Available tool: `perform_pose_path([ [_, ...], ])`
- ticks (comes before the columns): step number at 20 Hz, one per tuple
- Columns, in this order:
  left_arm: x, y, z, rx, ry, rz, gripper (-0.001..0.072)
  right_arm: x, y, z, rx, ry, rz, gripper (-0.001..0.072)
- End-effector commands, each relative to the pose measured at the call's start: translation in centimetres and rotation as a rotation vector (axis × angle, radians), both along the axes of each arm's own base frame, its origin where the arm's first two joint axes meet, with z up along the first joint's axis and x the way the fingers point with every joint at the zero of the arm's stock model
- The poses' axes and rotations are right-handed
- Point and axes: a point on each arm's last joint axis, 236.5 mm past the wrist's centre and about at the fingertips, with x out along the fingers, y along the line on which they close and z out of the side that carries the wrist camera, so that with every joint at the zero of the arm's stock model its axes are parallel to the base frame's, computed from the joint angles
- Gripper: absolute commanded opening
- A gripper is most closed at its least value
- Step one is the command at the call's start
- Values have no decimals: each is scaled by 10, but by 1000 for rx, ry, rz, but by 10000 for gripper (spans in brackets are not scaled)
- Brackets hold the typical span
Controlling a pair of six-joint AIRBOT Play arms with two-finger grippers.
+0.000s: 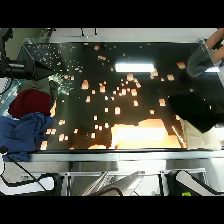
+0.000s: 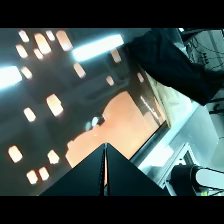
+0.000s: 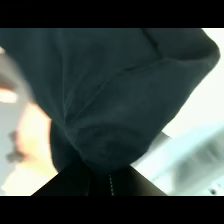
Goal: Fold the shirts.
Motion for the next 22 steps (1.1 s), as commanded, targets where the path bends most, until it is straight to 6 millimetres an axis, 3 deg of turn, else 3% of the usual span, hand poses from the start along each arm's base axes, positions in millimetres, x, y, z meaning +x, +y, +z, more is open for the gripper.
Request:
perform_pose_path([
  [1,-1,0,0,1,1,-3,16,-41,-1,-48,-16,158,-38,25],
  [3,-1,0,0,0,0,-2,17,-42,-7,-58,-40,167,-43,45],
  [4,-1,0,0,1,1,-2,17,-43,-8,-61,-35,178,-41,248],
  [5,-1,0,0,1,0,-2,17,-45,-6,-62,-26,189,-39,527],
  [6,-1,0,0,0,1,-3,17,-47,-4,-62,-15,198,-38,706],
  [10,0,0,0,0,-1,-1,17,-40,-4,-46,-12,172,-13,703],
  [12,2,0,2,-4,-8,9,16,-20,-3,-26,-9,84,18,693],
  [13,3,0,4,-13,-13,11,16,-5,3,-13,9,18,36,564],
  [14,3,-2,8,-26,-18,8,17,12,13,2,41,-70,79,281],
  [15,2,-1,12,-29,-24,7,16,30,26,19,78,-167,121,83],
  [17,-1,-1,20,-11,-47,-4,16,56,54,51,124,-336,209,74],
  [18,-1,-1,23,-8,-55,-4,15,59,66,58,114,-367,269,24],
  [20,-10,-7,21,-15,-49,6,14,58,92,63,87,-384,390,24],
  [22,-34,-19,6,-17,-13,-7,14,52,128,62,78,-406,504,24],
])
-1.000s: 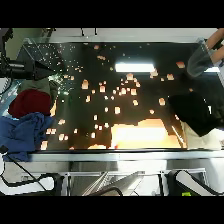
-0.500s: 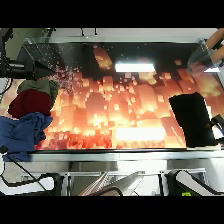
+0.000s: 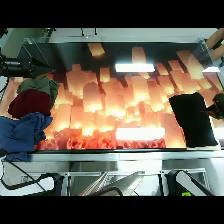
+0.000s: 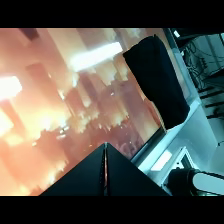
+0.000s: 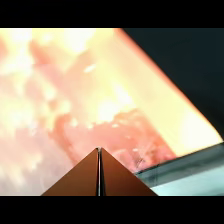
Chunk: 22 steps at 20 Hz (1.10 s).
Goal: Fold the shirts.
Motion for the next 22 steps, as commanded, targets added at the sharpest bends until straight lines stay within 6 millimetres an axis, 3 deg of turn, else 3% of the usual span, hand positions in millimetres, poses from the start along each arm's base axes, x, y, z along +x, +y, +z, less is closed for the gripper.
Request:
perform_pose_path([
  [1,-37,-15,-26,21,49,-9,14,-3,65,9,-16,-112,218,24],
  [6,-141,-37,-118,120,216,-12,15,-71,150,-32,-11,-121,455,24],
  [8,-175,-43,-146,126,246,-3,15,-94,167,-50,-13,-136,497,24],
  [10,-197,-46,-161,121,273,1,15,-104,172,-58,-8,-134,506,24],
  [13,-210,-48,-167,119,273,10,16,-101,171,-59,-19,-152,517,25],
  [22,-215,-49,-158,126,207,20,16,-107,174,-59,19,-107,485,24],
])
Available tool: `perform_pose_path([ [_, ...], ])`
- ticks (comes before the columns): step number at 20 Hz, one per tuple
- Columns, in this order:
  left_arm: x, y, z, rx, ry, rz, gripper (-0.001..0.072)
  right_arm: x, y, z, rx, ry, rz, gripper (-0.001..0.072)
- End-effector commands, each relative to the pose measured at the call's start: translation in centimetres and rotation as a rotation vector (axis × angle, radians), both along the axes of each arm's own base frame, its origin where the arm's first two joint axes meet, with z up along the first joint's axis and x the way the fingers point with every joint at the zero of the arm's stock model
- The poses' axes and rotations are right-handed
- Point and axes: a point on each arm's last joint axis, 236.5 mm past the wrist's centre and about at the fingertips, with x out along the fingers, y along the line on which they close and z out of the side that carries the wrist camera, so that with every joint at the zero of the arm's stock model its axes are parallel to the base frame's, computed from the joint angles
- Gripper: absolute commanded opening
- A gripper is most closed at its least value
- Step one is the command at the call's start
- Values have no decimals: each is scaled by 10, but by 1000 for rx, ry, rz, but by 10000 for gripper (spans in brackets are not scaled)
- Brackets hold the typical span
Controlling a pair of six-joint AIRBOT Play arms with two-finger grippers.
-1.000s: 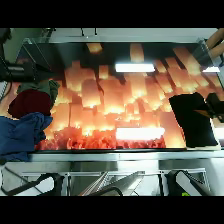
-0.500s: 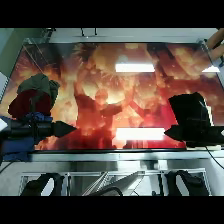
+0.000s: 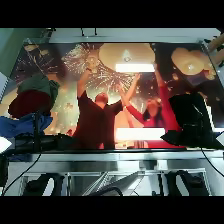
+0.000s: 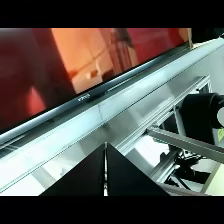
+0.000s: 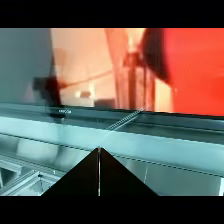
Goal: Fold the shirts.
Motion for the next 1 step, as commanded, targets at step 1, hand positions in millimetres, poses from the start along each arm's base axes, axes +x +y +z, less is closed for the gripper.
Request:
perform_pose_path([
  [1,-2,0,1,1,-9,2,17,-1,1,0,4,4,-1,25],
])
